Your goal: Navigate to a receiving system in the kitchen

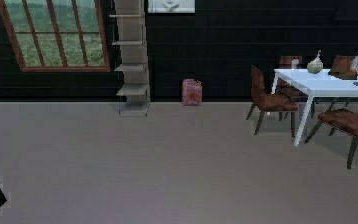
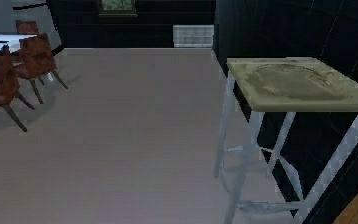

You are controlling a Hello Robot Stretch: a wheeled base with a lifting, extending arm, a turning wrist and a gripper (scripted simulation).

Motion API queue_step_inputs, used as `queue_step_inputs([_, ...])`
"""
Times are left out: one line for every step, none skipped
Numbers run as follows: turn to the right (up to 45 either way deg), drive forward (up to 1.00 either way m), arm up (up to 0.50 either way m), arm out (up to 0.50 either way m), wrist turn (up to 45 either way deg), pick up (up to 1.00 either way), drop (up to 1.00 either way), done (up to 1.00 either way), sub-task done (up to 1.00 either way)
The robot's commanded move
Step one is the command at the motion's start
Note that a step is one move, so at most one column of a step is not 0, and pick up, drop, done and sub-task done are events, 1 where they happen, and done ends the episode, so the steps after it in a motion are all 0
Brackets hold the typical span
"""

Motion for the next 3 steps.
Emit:
queue_step_inputs([39.0,0.0,0.0,0.0,0.0,0.0,0.0,0.0,0.0])
queue_step_inputs([0.0,0.3,0.0,0.0,0.0,0.0,0.0,0.0,0.0])
queue_step_inputs([-45.0,0.0,0.0,0.0,0.0,0.0,0.0,0.0,0.0])
